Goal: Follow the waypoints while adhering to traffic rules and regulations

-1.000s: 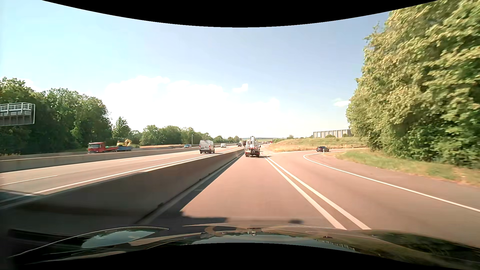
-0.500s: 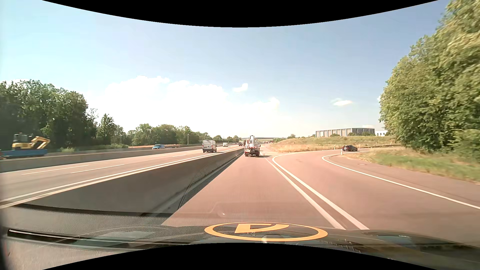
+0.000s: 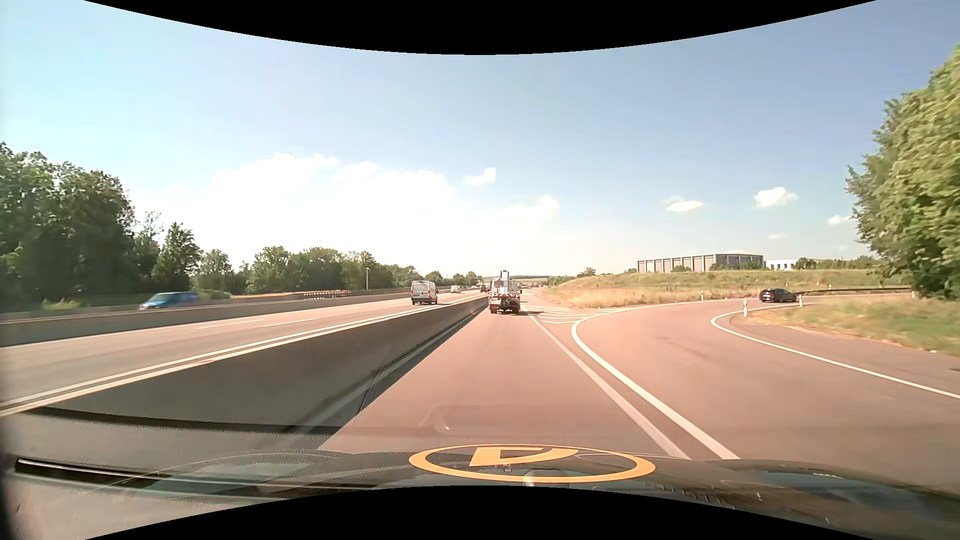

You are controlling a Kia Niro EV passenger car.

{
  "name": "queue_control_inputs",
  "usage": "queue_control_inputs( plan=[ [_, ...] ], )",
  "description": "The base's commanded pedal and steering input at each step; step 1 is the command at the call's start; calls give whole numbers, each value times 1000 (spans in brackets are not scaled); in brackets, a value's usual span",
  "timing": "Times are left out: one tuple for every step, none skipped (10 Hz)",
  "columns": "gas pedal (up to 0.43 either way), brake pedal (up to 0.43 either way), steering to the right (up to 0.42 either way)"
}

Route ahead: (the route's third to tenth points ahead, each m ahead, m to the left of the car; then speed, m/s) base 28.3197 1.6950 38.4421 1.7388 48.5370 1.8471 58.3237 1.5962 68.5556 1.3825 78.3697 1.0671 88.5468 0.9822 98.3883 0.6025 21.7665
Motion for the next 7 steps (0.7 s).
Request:
queue_control_inputs(
  plan=[
    [220, 0, -2],
    [220, 0, -2],
    [220, 0, -2],
    [220, 0, -2],
    [220, 0, -2],
    [209, 0, -2],
    [209, 0, -2]
  ],
)
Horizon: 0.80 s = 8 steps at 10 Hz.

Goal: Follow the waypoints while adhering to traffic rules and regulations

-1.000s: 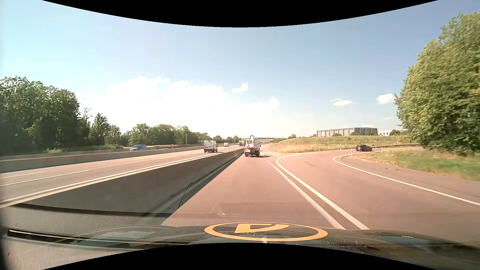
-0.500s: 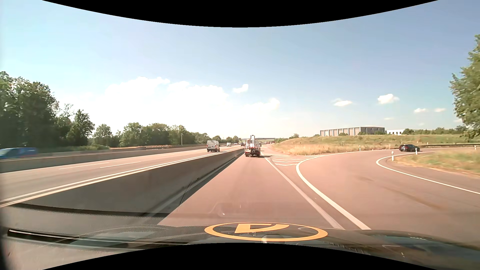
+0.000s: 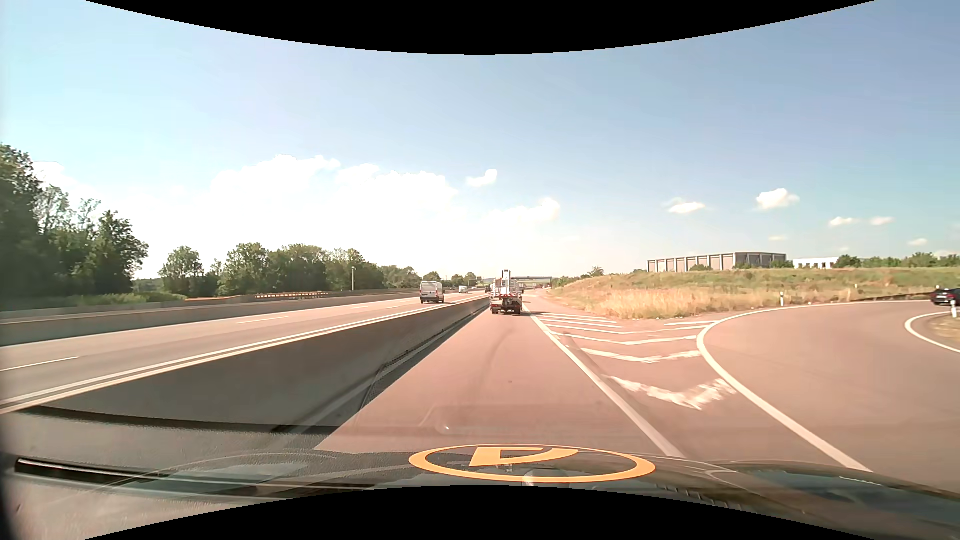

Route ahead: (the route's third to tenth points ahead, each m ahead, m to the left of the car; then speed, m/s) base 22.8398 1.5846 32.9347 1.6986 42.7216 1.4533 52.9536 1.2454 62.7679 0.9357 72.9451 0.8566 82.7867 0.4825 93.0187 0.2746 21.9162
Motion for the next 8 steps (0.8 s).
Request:
queue_control_inputs(
  plan=[
    [209, 0, -2],
    [209, 0, -2],
    [209, 0, -2],
    [209, 0, -2],
    [209, 0, -1],
    [209, 0, -1],
    [209, 0, -1],
    [209, 0, -1]
  ],
)
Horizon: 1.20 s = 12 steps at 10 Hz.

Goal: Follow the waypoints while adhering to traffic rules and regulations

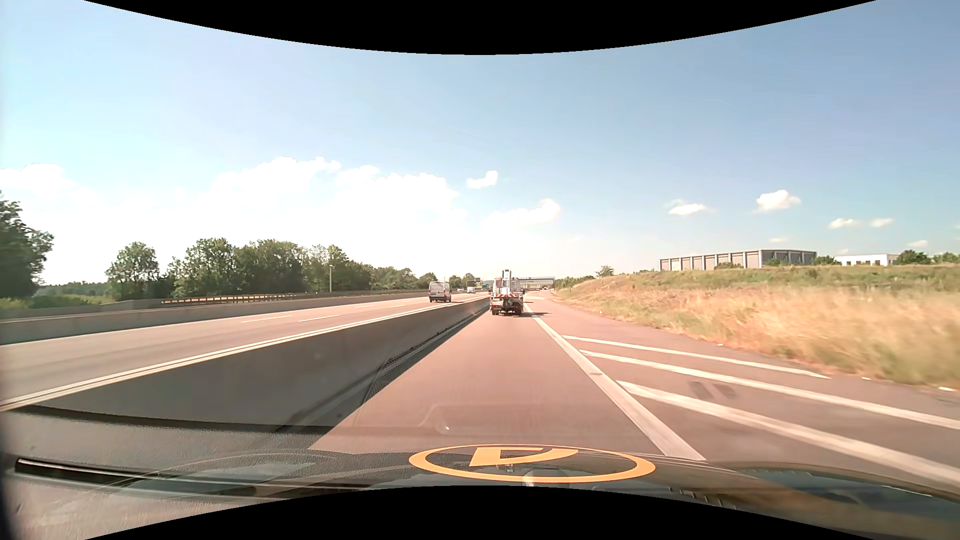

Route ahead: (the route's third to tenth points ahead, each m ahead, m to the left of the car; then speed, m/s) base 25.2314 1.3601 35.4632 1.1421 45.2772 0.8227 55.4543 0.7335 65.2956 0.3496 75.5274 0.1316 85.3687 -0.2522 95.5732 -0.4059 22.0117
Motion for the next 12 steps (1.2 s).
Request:
queue_control_inputs(
  plan=[
    [209, 0, -1],
    [209, 0, -1],
    [209, 0, -1],
    [209, 0, -1],
    [209, 0, -1],
    [209, 0, -1],
    [209, 0, -1],
    [220, 0, 0],
    [220, 0, 0],
    [220, 0, 0],
    [220, 0, 0],
    [228, 0, 0]
  ],
)
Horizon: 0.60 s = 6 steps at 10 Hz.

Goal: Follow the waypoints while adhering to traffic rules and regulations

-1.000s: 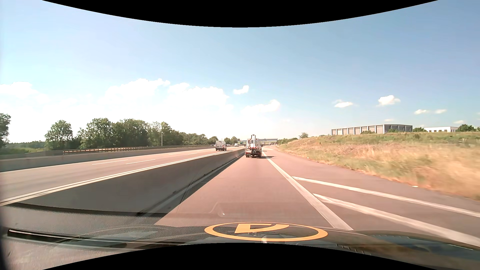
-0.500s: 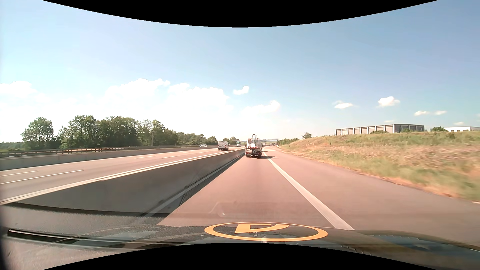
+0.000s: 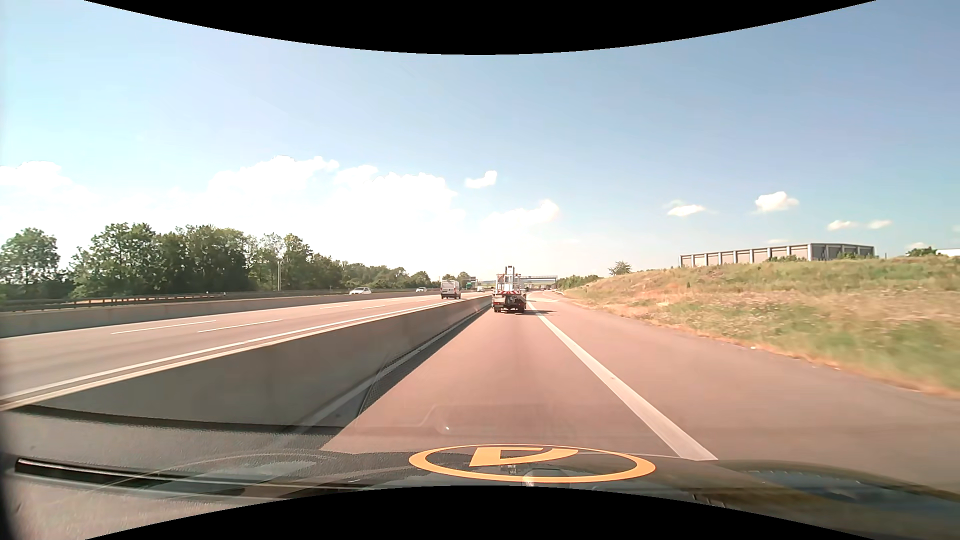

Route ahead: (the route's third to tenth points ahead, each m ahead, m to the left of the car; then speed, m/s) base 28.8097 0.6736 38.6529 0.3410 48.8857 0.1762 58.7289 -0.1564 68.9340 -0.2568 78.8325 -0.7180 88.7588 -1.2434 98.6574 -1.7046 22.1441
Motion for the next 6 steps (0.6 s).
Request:
queue_control_inputs(
  plan=[
    [260, 0, 0],
    [268, 0, 1],
    [280, 0, 0],
    [280, 0, 0],
    [280, 0, 1],
    [280, 0, 1]
  ],
)
